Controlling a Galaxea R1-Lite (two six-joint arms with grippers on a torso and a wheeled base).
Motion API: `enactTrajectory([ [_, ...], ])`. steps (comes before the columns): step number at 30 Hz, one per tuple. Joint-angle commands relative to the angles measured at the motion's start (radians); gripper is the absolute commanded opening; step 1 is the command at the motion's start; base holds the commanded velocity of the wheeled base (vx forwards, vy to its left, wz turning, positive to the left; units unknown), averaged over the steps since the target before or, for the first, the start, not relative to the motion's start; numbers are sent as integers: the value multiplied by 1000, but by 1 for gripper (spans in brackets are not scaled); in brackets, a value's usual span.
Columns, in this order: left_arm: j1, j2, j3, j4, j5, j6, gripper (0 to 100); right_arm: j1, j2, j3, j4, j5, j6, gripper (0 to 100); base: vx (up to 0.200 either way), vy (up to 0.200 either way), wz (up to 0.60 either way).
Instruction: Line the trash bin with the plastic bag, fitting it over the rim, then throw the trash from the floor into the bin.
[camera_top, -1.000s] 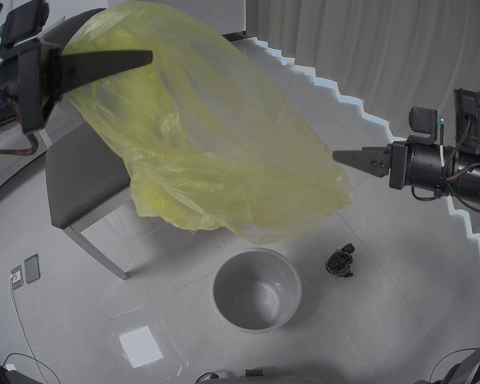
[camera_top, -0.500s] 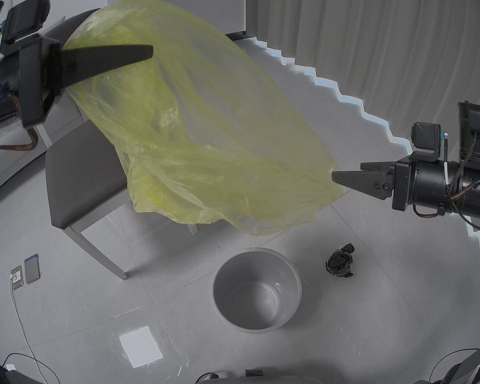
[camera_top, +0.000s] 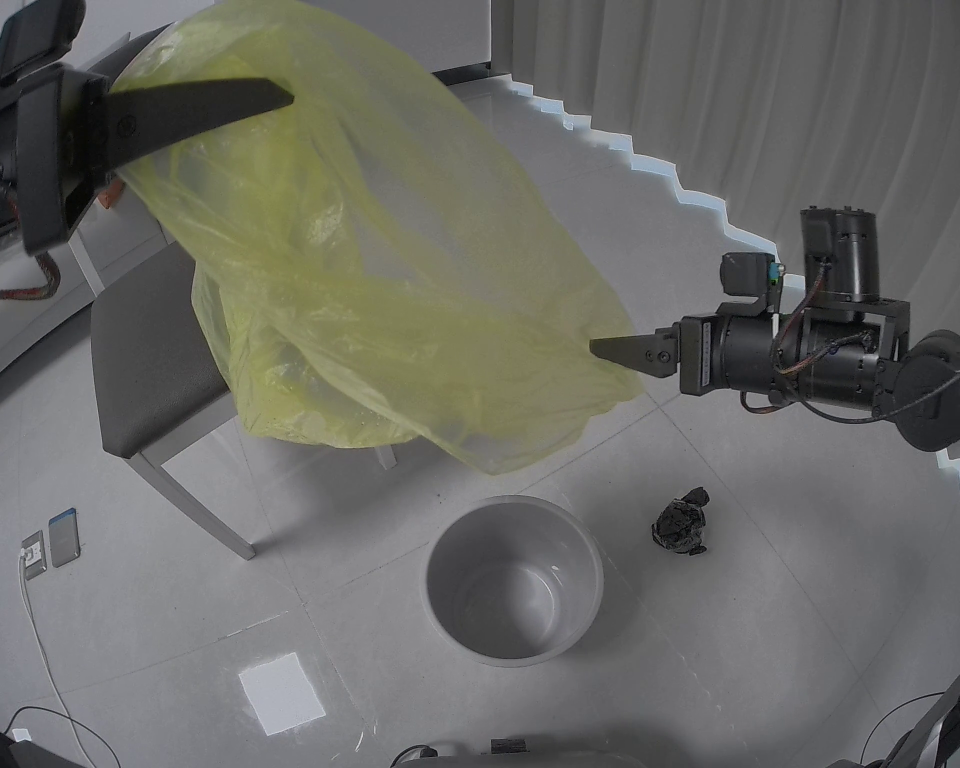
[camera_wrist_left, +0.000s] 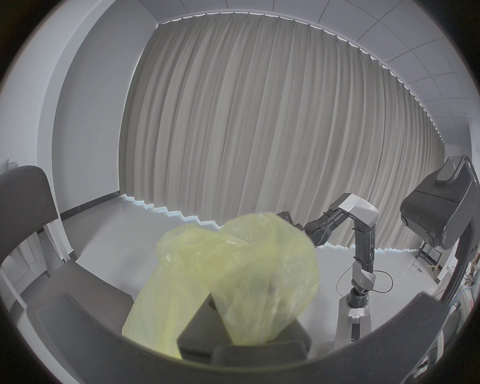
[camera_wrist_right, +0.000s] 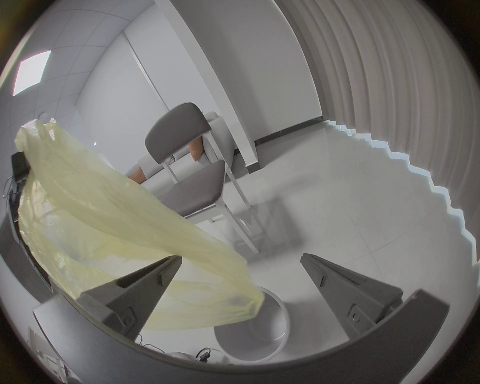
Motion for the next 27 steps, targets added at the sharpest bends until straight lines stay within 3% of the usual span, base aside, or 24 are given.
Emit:
enactTrajectory([
  [1, -1, -5, -2, -1, 0, 0, 0, -5, 87, -14, -5, 4, 4, 100, 0, 0, 0],
  [14, 5, 2, 5, -1, 0, -8, 0, 23, 127, -63, -8, 62, 107, 100, 0, 0, 0],
  [23, 6, 11, 6, -31, 0, -9, 0, 25, 132, -44, -9, 83, 112, 100, 0, 0, 0],
  [24, 6, 11, 6, -31, 0, -9, 0, 23, 132, -44, -9, 83, 112, 0, 0, 0, 0],
  [27, 6, 6, 8, -31, 0, -9, 0, 25, 120, -40, -5, 76, 110, 0, 0, 0, 0],
])
